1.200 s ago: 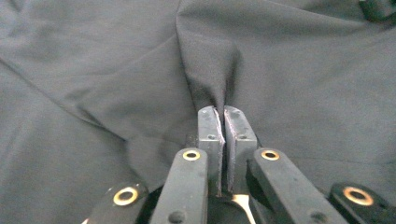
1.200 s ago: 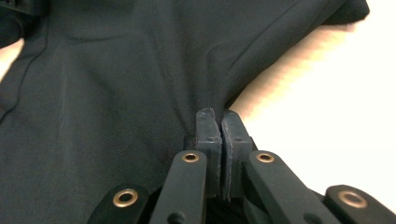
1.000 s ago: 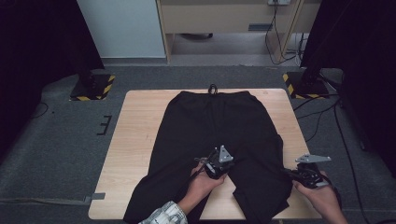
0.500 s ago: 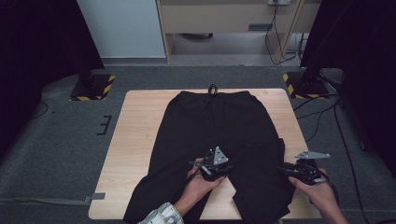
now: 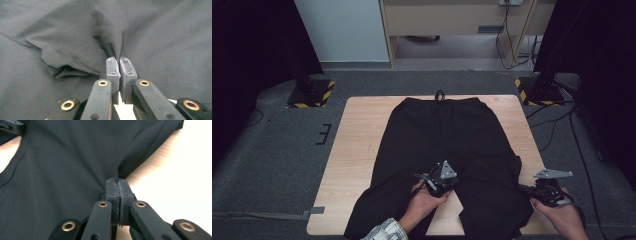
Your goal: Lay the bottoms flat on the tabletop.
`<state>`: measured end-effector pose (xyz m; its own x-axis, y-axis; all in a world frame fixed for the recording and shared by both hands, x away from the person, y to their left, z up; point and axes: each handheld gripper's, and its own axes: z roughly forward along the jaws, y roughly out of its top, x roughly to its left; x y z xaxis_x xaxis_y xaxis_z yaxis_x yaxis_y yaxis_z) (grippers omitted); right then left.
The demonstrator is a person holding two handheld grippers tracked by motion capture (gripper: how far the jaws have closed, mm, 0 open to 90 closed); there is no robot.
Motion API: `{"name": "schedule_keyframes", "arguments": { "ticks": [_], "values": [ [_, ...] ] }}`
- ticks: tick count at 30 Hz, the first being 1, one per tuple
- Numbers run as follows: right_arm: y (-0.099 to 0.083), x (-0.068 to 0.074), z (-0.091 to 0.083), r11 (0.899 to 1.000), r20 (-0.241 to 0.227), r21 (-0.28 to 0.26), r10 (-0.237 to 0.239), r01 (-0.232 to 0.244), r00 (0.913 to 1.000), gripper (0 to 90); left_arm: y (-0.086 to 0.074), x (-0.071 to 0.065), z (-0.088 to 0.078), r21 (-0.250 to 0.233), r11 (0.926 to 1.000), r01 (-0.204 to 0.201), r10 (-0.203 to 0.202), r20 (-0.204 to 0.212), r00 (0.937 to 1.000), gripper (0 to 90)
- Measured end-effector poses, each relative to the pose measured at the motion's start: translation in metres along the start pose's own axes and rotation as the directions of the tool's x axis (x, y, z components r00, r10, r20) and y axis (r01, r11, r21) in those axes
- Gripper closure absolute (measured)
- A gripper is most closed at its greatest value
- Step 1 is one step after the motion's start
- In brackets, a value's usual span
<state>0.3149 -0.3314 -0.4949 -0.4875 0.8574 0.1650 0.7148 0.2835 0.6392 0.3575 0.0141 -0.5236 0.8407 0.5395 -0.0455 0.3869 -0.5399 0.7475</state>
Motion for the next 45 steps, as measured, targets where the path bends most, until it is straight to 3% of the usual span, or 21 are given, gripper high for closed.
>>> {"name": "schedule_keyframes", "arguments": {
  "ticks": [2,4,7,9,14,15,16,21,25,28,32,39,43,45],
  "values": [
    [-0.004,0.0,-0.004,1.0,-0.025,-0.019,-0.002,0.001,0.9997,84.4,-0.001,-0.001,0.001,0.005,1.0,0.0,0.0,-0.001,1.0,85.3],
    [-0.007,-0.001,-0.003,1.0,-0.039,-0.019,0.0,0.0,0.9993,70.1,-0.002,-0.002,0.002,0.012,0.9999,-0.001,0.001,-0.004,1.0,84.1],
    [-0.005,-0.006,0.003,0.999,-0.011,-0.023,0.026,-0.026,0.9996,56.7,-0.003,0.001,0.004,0.009,0.9999,0.013,-0.013,-0.011,0.9999,78.9],
    [-0.003,-0.01,0.011,0.999,-0.014,-0.02,0.038,-0.038,0.9992,60.1,-0.003,0.002,0.004,0.01,0.9999,0.013,-0.013,-0.004,0.9999,81.6],
    [0.0,-0.012,0.024,0.999,0.0,0.023,0.025,-0.025,0.9997,85.1,-0.003,0.002,0.003,0.013,0.9998,0.015,-0.015,0.007,0.9999,86.9],
    [-0.001,-0.013,0.026,1.0,-0.004,0.03,0.005,-0.005,1.0,88.0,-0.003,0.002,0.002,0.013,0.9998,0.015,-0.015,0.007,0.9999,86.8],
    [-0.001,-0.012,0.026,0.999,-0.007,0.04,0.018,-0.017,0.9998,90.0,-0.003,0.002,0.001,0.013,0.9998,0.015,-0.016,0.007,0.9999,86.7],
    [-0.001,-0.008,0.013,0.999,-0.023,0.03,0.012,-0.012,0.9997,90.0,-0.002,0.001,-0.005,0.008,0.9998,0.019,-0.02,0.015,0.9997,86.0],
    [-0.001,-0.006,-0.007,1.0,-0.038,-0.003,0.007,-0.007,0.9993,90.0,-0.001,0.0,-0.008,0.016,0.9997,0.019,-0.02,0.032,0.9993,86.6],
    [0.0,-0.008,-0.018,0.999,-0.05,-0.038,0.018,-0.02,0.9986,90.0,0.003,0.003,-0.011,-0.006,0.9998,0.02,-0.02,0.032,0.9993,87.4],
    [0.006,-0.011,-0.018,0.999,-0.024,-0.047,0.011,-0.012,0.9996,90.0,0.005,0.006,-0.014,-0.029,0.9993,0.025,-0.024,0.023,0.9994,87.0],
    [-0.001,-0.024,0.005,1.0,0.064,-0.019,0.015,-0.014,0.9978,57.6,0.0,0.004,-0.006,-0.005,0.9999,0.01,-0.01,0.012,0.9999,81.6],
    [-0.008,-0.025,0.011,1.0,0.065,-0.004,0.025,-0.024,0.9976,44.0,-0.001,0.002,-0.007,-0.033,0.9992,0.021,-0.022,-0.02,0.9996,63.0],
    [-0.012,-0.024,0.011,1.0,0.07,-0.002,0.018,-0.018,0.9974,45.0,-0.002,0.001,-0.006,-0.024,0.9994,0.026,-0.026,-0.022,0.9994,53.0]
  ]
}}
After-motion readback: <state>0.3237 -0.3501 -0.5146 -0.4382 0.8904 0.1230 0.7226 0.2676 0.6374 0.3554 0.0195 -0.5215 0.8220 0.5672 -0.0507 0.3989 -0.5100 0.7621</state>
